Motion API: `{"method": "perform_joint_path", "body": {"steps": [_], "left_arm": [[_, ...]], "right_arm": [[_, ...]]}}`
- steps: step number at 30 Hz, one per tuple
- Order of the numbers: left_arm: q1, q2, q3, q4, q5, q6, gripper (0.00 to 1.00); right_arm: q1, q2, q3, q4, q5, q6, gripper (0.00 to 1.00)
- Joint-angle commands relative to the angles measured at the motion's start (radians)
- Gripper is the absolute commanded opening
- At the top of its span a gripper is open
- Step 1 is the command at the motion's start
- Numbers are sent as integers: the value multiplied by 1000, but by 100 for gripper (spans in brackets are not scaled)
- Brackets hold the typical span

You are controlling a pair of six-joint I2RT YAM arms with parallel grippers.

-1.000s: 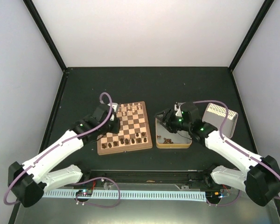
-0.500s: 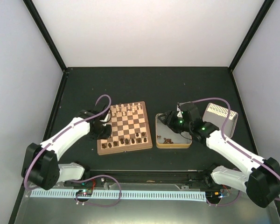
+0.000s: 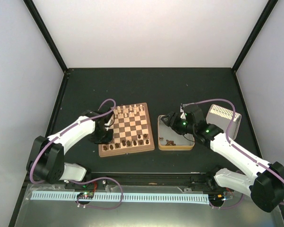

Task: Set up the chess pieces on the board
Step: Place the chess piece on the chessboard.

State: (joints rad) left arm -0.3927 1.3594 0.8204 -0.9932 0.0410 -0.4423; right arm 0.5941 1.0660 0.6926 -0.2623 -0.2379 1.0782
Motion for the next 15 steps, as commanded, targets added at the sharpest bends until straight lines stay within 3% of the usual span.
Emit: {"method": "perform_joint_path", "body": {"steps": [1, 15], "left_arm": [[5, 4, 14, -30, -34, -9, 14], [15, 4, 9, 3, -40, -18, 18]], "right_arm": [[-2, 4, 0, 17, 8, -17, 61], [-2, 4, -1, 23, -1, -27, 61]]}}
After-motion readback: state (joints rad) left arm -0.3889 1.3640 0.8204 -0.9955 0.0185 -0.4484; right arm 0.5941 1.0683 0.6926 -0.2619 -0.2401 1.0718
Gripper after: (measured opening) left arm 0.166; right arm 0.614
